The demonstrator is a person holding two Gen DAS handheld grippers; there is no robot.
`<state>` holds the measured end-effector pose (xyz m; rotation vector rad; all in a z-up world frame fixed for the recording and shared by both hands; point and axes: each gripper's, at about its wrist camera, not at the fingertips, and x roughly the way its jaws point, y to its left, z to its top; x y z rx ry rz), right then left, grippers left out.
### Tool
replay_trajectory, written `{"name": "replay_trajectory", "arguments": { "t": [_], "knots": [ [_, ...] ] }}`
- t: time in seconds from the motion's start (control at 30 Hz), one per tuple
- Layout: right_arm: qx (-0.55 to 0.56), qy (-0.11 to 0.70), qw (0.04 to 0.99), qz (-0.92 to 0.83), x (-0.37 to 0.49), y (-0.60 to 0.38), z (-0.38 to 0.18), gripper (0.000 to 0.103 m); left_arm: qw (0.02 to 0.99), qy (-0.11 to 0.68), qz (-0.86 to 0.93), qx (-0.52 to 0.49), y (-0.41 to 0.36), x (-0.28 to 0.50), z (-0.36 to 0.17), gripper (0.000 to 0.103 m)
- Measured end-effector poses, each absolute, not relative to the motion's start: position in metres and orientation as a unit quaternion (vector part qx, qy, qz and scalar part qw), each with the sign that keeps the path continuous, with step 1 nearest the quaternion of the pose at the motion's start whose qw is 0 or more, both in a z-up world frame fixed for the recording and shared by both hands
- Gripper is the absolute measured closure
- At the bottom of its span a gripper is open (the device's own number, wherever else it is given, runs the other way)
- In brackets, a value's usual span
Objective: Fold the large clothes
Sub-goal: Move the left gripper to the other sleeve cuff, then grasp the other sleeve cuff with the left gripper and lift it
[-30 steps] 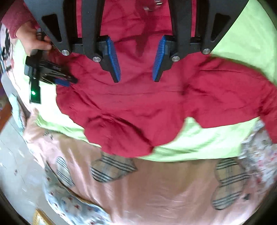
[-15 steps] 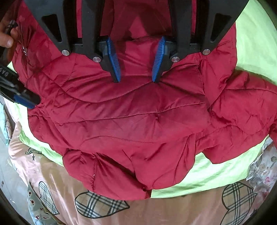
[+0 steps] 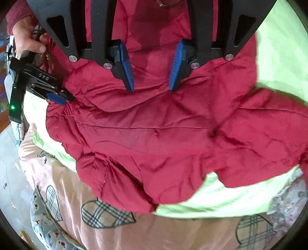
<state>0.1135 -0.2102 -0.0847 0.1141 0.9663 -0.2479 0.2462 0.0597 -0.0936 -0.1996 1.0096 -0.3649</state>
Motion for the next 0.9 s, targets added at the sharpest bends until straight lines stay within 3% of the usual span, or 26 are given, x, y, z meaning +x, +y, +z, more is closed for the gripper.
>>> {"name": "replay_trajectory", "arguments": {
  "t": [0.13,0.47,0.9],
  "knots": [
    [0.080,0.450,0.884,-0.101,0.102,-0.210,-0.065,0.044,0.869,0.456,-0.152,-0.120,0.095,0.232,-0.075,0.046],
    [0.089,0.451,0.886,-0.063,0.072,-0.192,-0.046,0.042,0.879,0.434,-0.046,-0.192,0.204,0.215,-0.064,0.039],
    [0.094,0.443,0.891,-0.025,0.049,-0.177,-0.023,0.038,0.871,0.415,0.078,-0.250,0.282,0.220,-0.058,0.027]
  ]
}}
